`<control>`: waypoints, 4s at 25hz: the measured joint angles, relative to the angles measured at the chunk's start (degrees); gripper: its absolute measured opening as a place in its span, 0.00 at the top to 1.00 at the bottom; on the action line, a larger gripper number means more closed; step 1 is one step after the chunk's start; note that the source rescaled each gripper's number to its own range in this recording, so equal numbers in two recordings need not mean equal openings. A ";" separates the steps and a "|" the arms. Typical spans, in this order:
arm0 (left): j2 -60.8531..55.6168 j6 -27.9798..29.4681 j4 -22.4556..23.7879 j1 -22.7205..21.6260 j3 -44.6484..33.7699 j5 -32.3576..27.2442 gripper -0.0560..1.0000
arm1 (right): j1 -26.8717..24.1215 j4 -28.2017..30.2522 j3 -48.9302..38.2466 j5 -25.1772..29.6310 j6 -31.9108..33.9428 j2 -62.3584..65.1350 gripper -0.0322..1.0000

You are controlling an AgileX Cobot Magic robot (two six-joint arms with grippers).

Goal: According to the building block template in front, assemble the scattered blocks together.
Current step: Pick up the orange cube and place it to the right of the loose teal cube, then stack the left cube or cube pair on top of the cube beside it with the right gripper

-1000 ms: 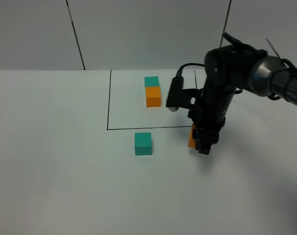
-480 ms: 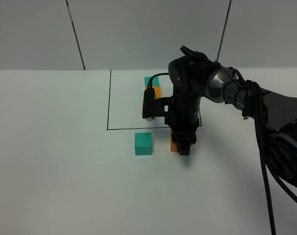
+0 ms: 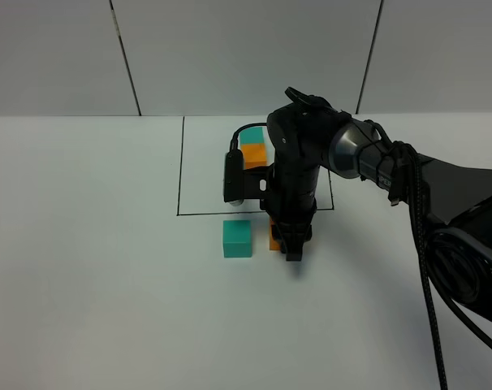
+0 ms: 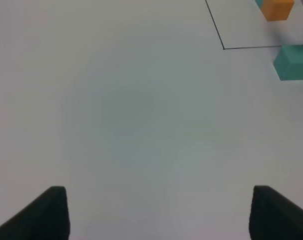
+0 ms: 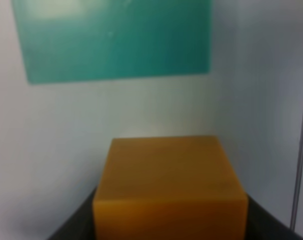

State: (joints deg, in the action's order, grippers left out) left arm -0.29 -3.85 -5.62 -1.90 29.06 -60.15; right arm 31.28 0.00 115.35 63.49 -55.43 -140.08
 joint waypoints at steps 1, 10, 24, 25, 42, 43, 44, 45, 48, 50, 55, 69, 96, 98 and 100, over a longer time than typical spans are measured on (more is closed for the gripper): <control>0.00 0.00 0.00 0.00 0.00 0.00 0.32 | 0.02 0.00 0.00 -0.14 0.00 0.00 0.96; 0.00 0.00 0.00 0.00 0.00 0.00 0.32 | 0.45 0.00 0.06 0.39 0.00 0.00 0.96; 0.00 0.00 0.00 0.00 0.00 0.00 0.32 | 0.45 -4.90 0.06 -0.18 -0.95 -0.31 0.96; 0.00 0.00 0.00 0.00 0.00 0.00 0.32 | 0.45 -5.03 0.06 -0.24 -1.00 -0.30 0.96; 0.00 0.00 0.00 0.00 0.00 0.00 0.32 | 0.45 -6.40 0.06 -0.67 -1.92 -0.30 0.96; 0.00 0.00 0.00 0.00 0.00 0.00 0.32 | 0.45 -6.74 0.06 -0.75 -1.99 -0.37 0.96; 0.00 0.00 0.00 0.00 0.00 0.00 0.32 | 0.45 -6.89 0.06 -0.80 -2.18 -0.37 0.96; 0.00 0.00 0.00 0.00 0.00 0.00 0.32 | 0.45 -6.94 0.06 -0.80 -2.18 -0.37 0.96; 0.00 0.00 0.00 0.00 0.00 0.00 0.32 | 0.45 -7.00 0.06 -0.80 -2.24 -0.37 0.96; 0.00 0.00 0.00 0.00 0.00 0.00 0.32 | 0.45 -7.00 0.06 -0.80 -2.24 -0.37 0.96; 0.00 0.00 0.00 0.00 0.00 0.00 0.32 | 0.45 -7.00 0.06 -0.80 -2.24 -0.37 0.96; 0.00 0.00 0.00 0.00 0.00 0.00 0.32 | 0.45 -7.00 0.06 -0.82 -3.44 -0.37 0.96; 0.00 0.02 0.00 0.00 0.00 0.00 0.32 | -7.62 -8.06 0.01 1.79 24.20 17.74 0.00; 0.00 0.02 0.00 0.00 0.00 0.00 0.32 | -9.82 -6.99 0.01 1.80 28.32 18.99 0.00; 0.00 0.02 0.00 0.00 0.00 0.00 0.32 | -11.48 -5.33 0.01 1.61 32.13 20.17 0.00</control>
State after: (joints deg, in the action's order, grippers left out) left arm -0.29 -3.84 -5.62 -1.90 29.06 -60.15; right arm 19.80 -5.33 115.36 65.10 -23.31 -119.90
